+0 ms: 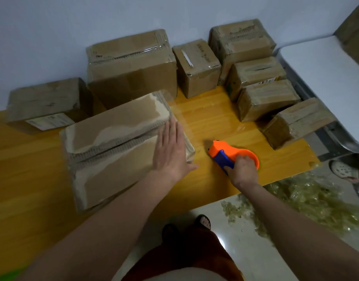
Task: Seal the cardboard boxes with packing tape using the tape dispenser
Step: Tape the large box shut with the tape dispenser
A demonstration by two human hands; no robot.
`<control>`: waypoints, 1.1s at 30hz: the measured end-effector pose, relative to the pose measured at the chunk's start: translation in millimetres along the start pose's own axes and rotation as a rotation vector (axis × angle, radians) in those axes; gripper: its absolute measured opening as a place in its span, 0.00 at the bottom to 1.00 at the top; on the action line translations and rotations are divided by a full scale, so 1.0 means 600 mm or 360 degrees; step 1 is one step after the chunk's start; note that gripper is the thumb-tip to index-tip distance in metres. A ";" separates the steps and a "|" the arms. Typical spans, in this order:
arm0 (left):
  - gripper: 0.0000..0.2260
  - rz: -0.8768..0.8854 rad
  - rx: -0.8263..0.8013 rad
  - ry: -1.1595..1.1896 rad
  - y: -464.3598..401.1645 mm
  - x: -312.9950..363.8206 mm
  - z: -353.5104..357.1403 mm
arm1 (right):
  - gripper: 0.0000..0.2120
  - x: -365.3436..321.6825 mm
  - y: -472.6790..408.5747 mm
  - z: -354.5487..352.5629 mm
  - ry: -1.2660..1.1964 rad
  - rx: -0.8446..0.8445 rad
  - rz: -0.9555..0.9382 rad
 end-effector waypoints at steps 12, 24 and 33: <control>0.53 0.0059 0.0033 -0.0066 0.013 -0.056 0.001 | 0.13 -0.154 0.159 -0.007 -0.1662 0.0622 -0.0537; 0.50 0.0039 0.0044 -0.0043 0.010 -0.065 0.010 | 0.17 -0.199 0.114 0.016 -0.1759 0.0344 -0.0308; 0.54 0.0071 0.0064 0.0067 0.010 -0.070 0.015 | 0.22 -0.231 0.066 -0.039 -0.1263 0.0271 -0.0792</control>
Point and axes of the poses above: each hand's wrist, its own y-axis away from the middle knuckle, its own z-axis out of the palm, x = y × z, the point moved 7 cm from there along -y, towards the middle knuckle, and after that the axes turned 5 degrees about -y, right-handed, at the moved point
